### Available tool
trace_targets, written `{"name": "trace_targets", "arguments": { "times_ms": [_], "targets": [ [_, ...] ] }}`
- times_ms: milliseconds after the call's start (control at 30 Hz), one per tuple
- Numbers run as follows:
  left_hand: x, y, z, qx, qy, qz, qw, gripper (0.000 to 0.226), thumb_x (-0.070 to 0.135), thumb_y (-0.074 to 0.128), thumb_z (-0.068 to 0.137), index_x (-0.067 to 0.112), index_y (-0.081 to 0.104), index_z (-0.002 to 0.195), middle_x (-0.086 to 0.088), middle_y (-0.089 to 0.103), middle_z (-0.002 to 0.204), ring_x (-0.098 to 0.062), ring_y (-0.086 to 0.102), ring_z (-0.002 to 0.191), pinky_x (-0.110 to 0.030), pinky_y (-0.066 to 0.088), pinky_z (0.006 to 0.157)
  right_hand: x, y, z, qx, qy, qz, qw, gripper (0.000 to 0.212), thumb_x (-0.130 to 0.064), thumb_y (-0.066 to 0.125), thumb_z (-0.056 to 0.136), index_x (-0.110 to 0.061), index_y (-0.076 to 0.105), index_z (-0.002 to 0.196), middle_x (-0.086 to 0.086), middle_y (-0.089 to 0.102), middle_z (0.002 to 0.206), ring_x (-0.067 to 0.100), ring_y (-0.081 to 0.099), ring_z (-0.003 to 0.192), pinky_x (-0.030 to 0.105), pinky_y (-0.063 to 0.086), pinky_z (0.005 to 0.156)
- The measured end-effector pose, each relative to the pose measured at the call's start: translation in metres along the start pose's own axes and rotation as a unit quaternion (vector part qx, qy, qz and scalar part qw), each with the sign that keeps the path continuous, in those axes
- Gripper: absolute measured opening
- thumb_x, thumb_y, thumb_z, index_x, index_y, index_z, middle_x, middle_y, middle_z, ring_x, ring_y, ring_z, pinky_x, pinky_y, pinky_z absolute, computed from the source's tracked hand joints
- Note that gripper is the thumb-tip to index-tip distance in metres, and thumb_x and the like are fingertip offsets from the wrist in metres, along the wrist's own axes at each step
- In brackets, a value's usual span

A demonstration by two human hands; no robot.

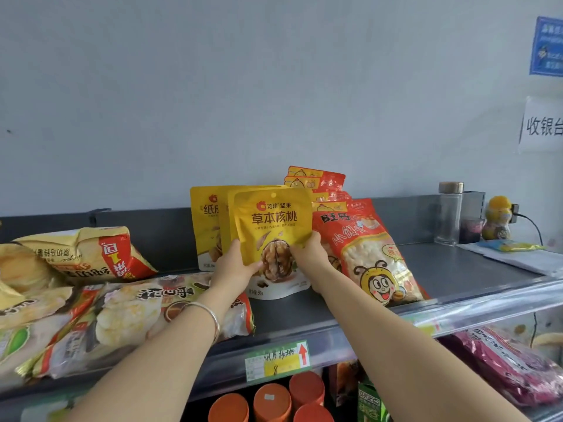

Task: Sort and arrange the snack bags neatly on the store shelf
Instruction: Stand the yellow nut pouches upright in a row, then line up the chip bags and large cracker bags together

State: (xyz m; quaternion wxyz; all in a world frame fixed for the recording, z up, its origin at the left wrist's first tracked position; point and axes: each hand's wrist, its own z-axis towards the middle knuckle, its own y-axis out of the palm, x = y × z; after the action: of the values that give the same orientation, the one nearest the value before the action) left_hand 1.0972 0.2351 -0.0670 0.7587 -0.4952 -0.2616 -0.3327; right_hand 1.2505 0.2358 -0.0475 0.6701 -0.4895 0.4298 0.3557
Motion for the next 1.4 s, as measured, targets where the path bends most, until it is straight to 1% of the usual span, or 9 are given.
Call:
{"name": "trace_targets", "arguments": {
  "times_ms": [167,333,533,700,900,1100,1200,1300,1400],
  "targets": [
    [-0.003,0.001,0.001,0.011,-0.026,-0.059,0.998,0.053,0.024,0.068,0.085,0.014,0.037,0.127,-0.009,0.056,0.124,-0.029,0.055,0.112,-0.045,0.048,0.092,0.001,0.004,0.002,0.025,-0.009,-0.027,0.999,0.046,-0.016,0.044,0.095,-0.007,0.027,0.137,0.019,0.051,0.127,0.034,0.054,0.107,0.043,0.047,0.089],
    [0.003,-0.009,-0.007,0.070,-0.021,-0.042,0.996,0.043,0.025,0.065,0.088,0.012,0.039,0.120,-0.009,0.055,0.113,-0.023,0.055,0.098,-0.033,0.044,0.078,0.001,-0.001,-0.010,0.063,-0.089,-0.095,0.990,0.069,-0.020,0.050,0.096,-0.011,0.011,0.152,0.019,0.033,0.144,0.038,0.041,0.127,0.045,0.039,0.102],
    [-0.001,-0.036,-0.019,0.095,-0.001,0.022,0.995,0.023,0.025,0.063,0.089,0.016,0.047,0.102,-0.002,0.059,0.097,-0.020,0.058,0.092,-0.033,0.047,0.076,-0.002,-0.002,-0.035,0.116,-0.204,-0.204,0.950,0.058,-0.023,0.049,0.097,-0.017,0.024,0.149,0.012,0.034,0.145,0.036,0.036,0.130,0.042,0.039,0.099],
    [-0.008,-0.058,-0.034,0.061,0.030,0.075,0.995,0.015,0.027,0.062,0.090,0.018,0.054,0.099,0.000,0.061,0.098,-0.018,0.059,0.092,-0.036,0.052,0.081,-0.013,0.014,-0.054,0.063,-0.247,-0.220,0.942,0.043,-0.017,0.045,0.096,-0.019,0.042,0.139,0.013,0.041,0.140,0.036,0.042,0.124,0.043,0.041,0.094],
    [-0.035,-0.105,-0.050,0.024,0.038,0.131,0.990,0.012,0.030,0.060,0.091,0.024,0.054,0.099,0.004,0.061,0.098,-0.016,0.059,0.091,-0.038,0.054,0.080,-0.036,0.057,-0.077,-0.029,-0.274,-0.280,0.920,0.038,-0.022,0.048,0.095,-0.015,0.048,0.133,0.013,0.044,0.136,0.035,0.053,0.110,0.043,0.048,0.089],
    [-0.081,-0.162,-0.062,-0.003,0.032,0.162,0.986,0.017,0.037,0.059,0.089,0.027,0.057,0.103,0.007,0.062,0.101,-0.014,0.059,0.093,-0.040,0.053,0.084,-0.062,0.119,-0.106,-0.085,-0.288,-0.323,0.898,0.036,-0.027,0.050,0.096,-0.017,0.051,0.131,0.010,0.047,0.132,0.031,0.051,0.116,0.040,0.049,0.093],
    [-0.102,-0.179,-0.069,-0.068,0.039,0.127,0.989,0.029,0.036,0.058,0.091,0.023,0.057,0.117,0.008,0.058,0.113,-0.011,0.056,0.101,-0.028,0.049,0.086,-0.070,0.146,-0.118,-0.107,-0.268,-0.354,0.890,0.040,-0.030,0.048,0.096,-0.021,0.049,0.136,0.009,0.046,0.137,0.029,0.051,0.119,0.040,0.048,0.096],
    [-0.118,-0.186,-0.078,-0.176,0.080,0.138,0.971,0.057,0.044,0.059,0.088,0.023,0.042,0.139,0.004,0.048,0.136,-0.013,0.048,0.120,-0.032,0.044,0.099,-0.067,0.166,-0.126,-0.138,-0.244,-0.392,0.876,0.037,-0.031,0.039,0.098,-0.020,0.052,0.131,0.008,0.054,0.132,0.028,0.054,0.115,0.039,0.048,0.092],
    [-0.121,-0.187,-0.087,-0.215,0.113,0.197,0.950,0.080,0.059,0.056,0.084,0.027,0.022,0.149,0.002,0.024,0.154,-0.019,0.030,0.138,-0.038,0.032,0.110,-0.062,0.172,-0.131,-0.130,-0.238,-0.418,0.867,0.038,-0.033,0.031,0.101,-0.021,0.054,0.129,0.006,0.056,0.130,0.027,0.055,0.113,0.039,0.047,0.087]
  ]
}}
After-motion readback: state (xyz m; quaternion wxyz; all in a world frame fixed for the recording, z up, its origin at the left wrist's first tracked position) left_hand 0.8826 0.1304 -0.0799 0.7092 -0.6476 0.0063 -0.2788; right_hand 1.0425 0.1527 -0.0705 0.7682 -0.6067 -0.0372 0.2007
